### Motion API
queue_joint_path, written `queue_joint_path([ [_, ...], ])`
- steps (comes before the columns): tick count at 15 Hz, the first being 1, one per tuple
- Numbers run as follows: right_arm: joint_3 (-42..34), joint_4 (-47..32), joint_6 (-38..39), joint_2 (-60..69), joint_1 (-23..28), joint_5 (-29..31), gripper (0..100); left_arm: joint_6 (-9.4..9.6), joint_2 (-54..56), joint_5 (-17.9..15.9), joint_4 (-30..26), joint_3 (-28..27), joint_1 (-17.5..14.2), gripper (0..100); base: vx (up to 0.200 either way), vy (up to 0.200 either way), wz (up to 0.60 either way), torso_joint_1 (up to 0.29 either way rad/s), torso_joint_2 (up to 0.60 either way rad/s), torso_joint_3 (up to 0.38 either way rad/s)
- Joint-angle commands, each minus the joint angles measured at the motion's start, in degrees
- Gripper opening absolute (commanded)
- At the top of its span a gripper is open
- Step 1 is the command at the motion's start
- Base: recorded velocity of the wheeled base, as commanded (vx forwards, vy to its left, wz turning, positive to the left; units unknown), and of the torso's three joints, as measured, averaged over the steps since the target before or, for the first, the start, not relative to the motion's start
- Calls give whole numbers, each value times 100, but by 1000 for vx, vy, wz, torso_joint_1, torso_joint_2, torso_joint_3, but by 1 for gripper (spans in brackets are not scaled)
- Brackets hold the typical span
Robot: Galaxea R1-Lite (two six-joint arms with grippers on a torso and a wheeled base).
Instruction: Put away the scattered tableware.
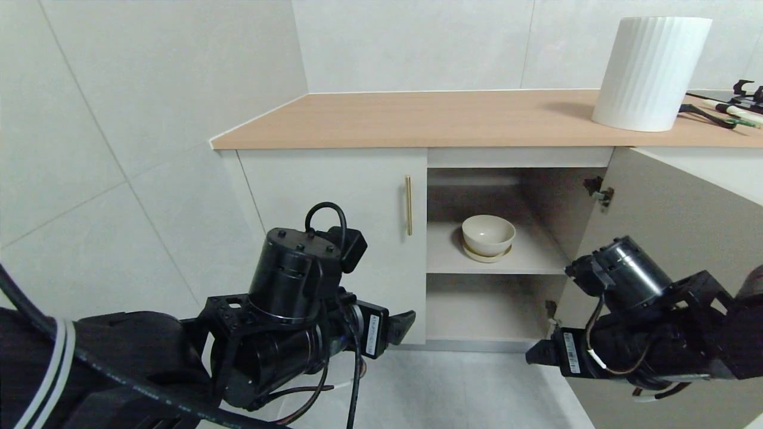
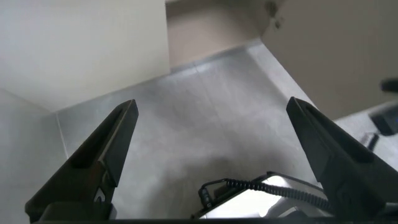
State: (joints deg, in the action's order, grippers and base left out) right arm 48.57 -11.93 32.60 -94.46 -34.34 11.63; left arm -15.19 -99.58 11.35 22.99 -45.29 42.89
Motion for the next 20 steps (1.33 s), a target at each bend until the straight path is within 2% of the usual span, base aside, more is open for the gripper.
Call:
queue_joint_path([
  [1, -225, -2, 1, 332, -134, 6, 100, -2, 53, -1, 4, 11, 0, 100, -200, 0, 0, -7, -2, -2],
  [4, -489, -2, 1, 605, -161, 6, 100, -2, 115, -1, 12, 20, 0, 100, -200, 0, 0, 2, 1, -1],
  [12, -1271, -90, 159, 2072, -222, 50, 100, 42, 150, -1, 12, 82, 0, 100, 0, 0, 0, 0, 0, 0],
  [17, -1280, -564, 634, 2477, -161, 243, 100, 42, 150, -1, 12, 82, 0, 100, 0, -200, 0, 3, 1, 4],
  [20, -1324, -696, 897, 2600, 77, 322, 100, 34, 150, -1, 21, 82, 9, 100, 0, -200, 0, 7, 4, -1],
])
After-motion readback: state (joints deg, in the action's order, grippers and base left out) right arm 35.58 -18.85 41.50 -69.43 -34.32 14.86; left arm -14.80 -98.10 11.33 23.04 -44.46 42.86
